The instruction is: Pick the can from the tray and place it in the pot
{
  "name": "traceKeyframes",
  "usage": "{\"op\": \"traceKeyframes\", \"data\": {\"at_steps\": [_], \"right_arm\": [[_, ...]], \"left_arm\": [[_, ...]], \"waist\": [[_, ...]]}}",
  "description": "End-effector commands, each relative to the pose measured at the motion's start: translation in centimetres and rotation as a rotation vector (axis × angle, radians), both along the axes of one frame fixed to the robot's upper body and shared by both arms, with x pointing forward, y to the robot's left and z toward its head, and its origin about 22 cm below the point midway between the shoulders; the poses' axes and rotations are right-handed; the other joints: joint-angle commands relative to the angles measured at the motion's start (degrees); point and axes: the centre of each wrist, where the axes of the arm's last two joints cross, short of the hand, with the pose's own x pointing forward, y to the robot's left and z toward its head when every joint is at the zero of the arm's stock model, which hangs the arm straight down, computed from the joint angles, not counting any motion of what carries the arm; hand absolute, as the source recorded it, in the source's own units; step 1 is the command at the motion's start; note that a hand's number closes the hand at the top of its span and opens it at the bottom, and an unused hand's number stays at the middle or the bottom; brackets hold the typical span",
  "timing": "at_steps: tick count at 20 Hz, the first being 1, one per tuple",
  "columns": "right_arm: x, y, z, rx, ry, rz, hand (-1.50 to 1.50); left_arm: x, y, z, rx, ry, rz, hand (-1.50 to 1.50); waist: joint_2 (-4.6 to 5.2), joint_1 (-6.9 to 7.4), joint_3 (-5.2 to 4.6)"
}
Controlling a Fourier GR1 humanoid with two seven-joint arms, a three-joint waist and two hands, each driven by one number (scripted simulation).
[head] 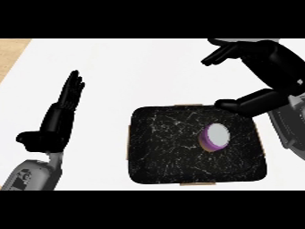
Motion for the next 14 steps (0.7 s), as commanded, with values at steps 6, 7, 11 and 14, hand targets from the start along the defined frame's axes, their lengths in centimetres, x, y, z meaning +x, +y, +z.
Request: {"op": "traceKeyframes", "data": {"at_steps": [6, 7, 11, 14], "right_arm": [[1.2, -1.8, 2.1, -0.113, -0.204, 0.507, -1.50], [1.2, -2.0, 3.1, -0.182, -0.227, 0.516, -1.50], [0.9, -0.9, 3.0, -0.385, -0.304, 0.536, -1.50], [0.2, -0.4, 3.3, -0.531, -0.375, 0.576, -1.50]], "left_arm": [[2.7, -0.1, 4.2, -0.106, -0.065, 0.014, 0.00], [2.6, 0.5, 3.4, -0.085, -0.039, 0.012, 0.00], [3.4, 1.0, 4.7, -0.103, -0.035, 0.022, 0.00], [3.4, 2.4, 4.9, -0.086, -0.032, 0.039, 0.00]], "waist": [[0.34, -2.91, 0.40], [0.44, -2.75, 0.30], [0.18, -2.66, 0.25], [-0.33, -3.04, 0.15]]}}
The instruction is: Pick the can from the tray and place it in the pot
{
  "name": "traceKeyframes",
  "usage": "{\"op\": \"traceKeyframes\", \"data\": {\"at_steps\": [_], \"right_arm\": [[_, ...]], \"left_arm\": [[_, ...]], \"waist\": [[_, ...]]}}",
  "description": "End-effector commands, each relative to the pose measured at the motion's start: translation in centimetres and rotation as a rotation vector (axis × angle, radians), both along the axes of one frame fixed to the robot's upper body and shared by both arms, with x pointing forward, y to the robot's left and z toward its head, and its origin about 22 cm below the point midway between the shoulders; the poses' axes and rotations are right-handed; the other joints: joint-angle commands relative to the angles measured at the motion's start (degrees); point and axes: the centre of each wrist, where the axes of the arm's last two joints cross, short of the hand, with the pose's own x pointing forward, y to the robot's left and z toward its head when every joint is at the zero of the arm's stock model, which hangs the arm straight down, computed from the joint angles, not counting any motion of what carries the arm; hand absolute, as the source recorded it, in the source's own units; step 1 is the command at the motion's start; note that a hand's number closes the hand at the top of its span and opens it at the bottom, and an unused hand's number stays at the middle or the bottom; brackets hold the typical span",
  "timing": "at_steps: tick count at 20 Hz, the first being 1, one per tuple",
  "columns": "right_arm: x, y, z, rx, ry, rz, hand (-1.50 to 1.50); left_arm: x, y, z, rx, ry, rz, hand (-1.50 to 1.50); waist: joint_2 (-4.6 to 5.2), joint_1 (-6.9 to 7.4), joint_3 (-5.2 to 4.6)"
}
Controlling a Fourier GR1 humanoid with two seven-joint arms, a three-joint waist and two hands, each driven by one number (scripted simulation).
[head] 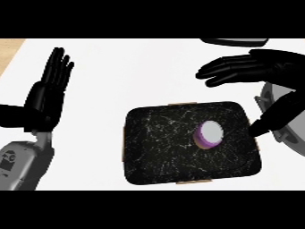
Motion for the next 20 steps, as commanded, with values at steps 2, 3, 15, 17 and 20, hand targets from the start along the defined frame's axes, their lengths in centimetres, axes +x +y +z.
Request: {"op": "traceKeyframes", "data": {"at_steps": [2, 3, 15, 17, 20], "right_arm": [[0.2, 0.5, -0.5, -0.182, -0.047, 0.239, -1.50], [0.8, 0.4, -0.3, -0.180, -0.063, 0.235, -1.50], [3.4, 1.4, -8.4, -0.417, -0.117, 0.263, -1.50], [2.7, 0.7, -8.7, -0.421, -0.103, 0.302, -1.50], [3.2, 1.6, -11.7, -0.426, -0.114, 0.307, -1.50]], "left_arm": [[0.9, 0.5, 0.7, -0.009, 0.025, 0.010, 0.00], [0.9, 1.1, 1.2, -0.007, 0.012, 0.006, 0.00], [1.0, 2.4, 0.7, -0.011, 0.037, 0.044, 0.00], [-0.4, 2.5, 0.1, 0.003, 0.029, 0.064, 0.00], [0.0, 2.7, 0.1, -0.019, 0.052, 0.068, 0.00]], "waist": [[-0.41, -1.37, -0.14], [-0.46, -0.91, -0.18], [-1.24, -2.94, -0.32], [-1.83, -3.76, -0.32], [-1.60, -3.70, -0.31]]}}
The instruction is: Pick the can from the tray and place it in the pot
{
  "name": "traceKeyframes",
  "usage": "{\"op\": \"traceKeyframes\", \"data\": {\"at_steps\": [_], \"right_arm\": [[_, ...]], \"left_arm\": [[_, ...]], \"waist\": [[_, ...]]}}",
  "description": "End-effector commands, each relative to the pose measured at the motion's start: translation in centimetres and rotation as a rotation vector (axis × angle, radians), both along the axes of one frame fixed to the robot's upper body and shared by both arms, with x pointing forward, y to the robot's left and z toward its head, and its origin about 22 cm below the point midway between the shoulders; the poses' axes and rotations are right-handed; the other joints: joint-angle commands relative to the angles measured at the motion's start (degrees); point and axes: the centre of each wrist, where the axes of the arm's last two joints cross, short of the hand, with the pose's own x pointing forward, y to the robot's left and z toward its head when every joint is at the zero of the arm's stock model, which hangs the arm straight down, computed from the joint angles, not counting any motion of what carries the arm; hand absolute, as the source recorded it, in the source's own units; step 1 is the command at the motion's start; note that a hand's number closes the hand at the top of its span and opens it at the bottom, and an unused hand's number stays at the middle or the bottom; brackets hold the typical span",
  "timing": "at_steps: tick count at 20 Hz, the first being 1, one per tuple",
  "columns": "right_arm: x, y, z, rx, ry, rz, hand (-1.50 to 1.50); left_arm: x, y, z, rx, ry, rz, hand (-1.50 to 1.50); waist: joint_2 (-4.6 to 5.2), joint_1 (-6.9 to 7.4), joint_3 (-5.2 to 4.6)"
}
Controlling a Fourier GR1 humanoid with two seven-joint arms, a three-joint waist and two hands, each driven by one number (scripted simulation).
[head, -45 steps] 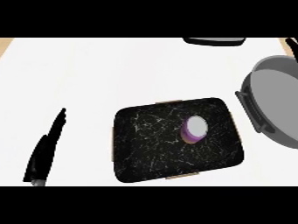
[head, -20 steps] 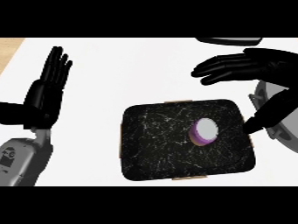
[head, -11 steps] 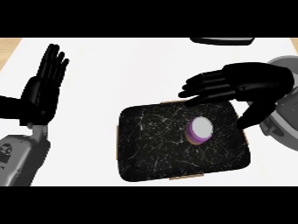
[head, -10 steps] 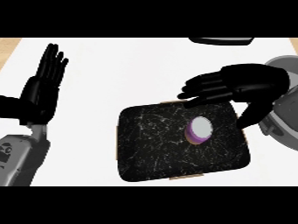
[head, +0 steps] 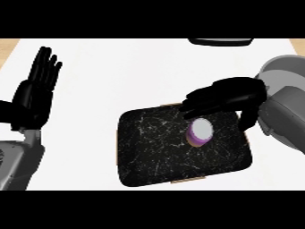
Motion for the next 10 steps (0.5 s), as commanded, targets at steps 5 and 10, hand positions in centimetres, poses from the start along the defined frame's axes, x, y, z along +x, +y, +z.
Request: {"op": "traceKeyframes", "data": {"at_steps": [5, 10], "right_arm": [[0.4, 0.0, -3.6, 0.038, 0.115, 0.160, -1.50], [-0.2, 1.3, -4.4, 0.058, 0.110, 0.175, -1.50]], "left_arm": [[-0.4, 0.7, 0.0, -0.003, 0.006, 0.009, 0.00], [-1.0, 0.4, -0.5, -0.005, 0.007, 0.021, 0.00]], "waist": [[-0.30, -0.89, 0.01], [-0.57, -1.39, -0.02]]}}
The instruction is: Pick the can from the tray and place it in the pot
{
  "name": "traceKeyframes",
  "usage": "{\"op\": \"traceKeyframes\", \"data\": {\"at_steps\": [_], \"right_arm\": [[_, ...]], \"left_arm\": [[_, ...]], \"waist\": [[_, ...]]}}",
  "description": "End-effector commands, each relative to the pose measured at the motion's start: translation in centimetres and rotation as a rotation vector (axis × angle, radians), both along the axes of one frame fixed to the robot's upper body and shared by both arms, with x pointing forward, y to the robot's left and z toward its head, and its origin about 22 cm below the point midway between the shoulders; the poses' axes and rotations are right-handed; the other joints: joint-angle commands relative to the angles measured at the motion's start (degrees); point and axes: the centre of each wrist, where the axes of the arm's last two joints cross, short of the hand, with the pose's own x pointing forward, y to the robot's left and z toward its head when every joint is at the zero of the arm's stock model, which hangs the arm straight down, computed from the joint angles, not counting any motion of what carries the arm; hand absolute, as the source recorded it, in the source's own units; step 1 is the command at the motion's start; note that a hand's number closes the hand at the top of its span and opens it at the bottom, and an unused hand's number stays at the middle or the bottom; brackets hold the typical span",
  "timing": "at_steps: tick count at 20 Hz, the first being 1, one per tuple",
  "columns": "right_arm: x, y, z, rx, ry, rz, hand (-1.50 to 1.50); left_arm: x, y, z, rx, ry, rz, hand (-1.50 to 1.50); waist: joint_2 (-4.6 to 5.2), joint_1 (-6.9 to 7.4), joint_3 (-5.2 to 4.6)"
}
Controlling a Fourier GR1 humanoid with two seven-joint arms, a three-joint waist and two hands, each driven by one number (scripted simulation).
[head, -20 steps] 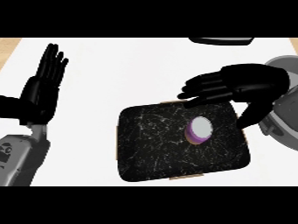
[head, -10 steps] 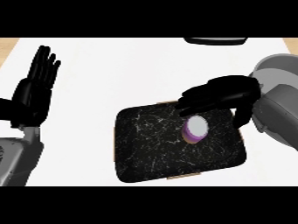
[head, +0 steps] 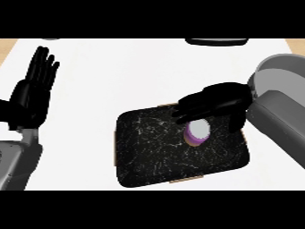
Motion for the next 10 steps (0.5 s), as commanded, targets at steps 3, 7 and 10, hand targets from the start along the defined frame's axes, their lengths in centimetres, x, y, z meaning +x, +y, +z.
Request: {"op": "traceKeyframes", "data": {"at_steps": [3, 7, 10], "right_arm": [[1.1, 1.7, -1.1, -0.026, 0.036, 0.079, -1.50], [1.6, 2.6, -1.1, -0.005, 0.012, 0.050, -1.50], [0.6, 2.2, -4.9, -0.053, 0.047, 0.056, -1.50]], "left_arm": [[0.7, -0.3, 0.4, -0.002, -0.016, 0.006, 0.00], [0.1, 0.7, -1.6, 0.001, -0.006, 0.015, 0.00], [-0.2, -0.3, 0.3, -0.010, -0.003, 0.005, 0.00]], "waist": [[-0.10, -0.49, -0.02], [-0.09, -0.61, -0.03], [-0.06, -0.19, 0.01]]}}
